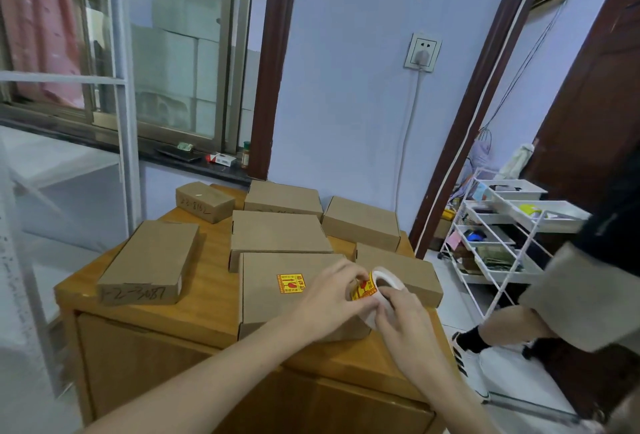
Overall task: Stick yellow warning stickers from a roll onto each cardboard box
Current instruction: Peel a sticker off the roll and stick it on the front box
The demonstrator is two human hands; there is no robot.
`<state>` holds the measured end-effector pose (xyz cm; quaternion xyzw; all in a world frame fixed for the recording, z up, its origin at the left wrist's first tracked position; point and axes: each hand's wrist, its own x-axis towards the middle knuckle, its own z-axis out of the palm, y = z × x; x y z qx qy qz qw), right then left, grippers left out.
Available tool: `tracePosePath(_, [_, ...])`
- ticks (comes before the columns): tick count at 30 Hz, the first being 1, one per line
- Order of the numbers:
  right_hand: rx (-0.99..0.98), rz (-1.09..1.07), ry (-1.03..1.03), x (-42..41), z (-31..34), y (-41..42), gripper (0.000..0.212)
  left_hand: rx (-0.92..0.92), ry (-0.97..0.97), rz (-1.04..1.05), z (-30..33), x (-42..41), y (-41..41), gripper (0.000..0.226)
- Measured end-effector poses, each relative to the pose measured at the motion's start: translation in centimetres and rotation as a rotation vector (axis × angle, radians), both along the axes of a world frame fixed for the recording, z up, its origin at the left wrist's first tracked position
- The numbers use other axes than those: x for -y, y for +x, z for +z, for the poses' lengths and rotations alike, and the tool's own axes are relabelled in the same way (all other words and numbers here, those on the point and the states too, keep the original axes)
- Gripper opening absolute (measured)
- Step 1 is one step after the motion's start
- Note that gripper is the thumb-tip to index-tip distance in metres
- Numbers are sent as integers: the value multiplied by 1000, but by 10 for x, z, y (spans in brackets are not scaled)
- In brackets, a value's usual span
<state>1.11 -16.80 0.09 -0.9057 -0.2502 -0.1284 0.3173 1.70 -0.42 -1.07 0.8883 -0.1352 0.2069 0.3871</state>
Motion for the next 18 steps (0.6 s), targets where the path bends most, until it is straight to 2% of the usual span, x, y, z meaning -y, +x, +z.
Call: tracePosePath(18, [107,-31,-124,-5,-20,12,24,36,-58,-69,-5,-5,-1,21])
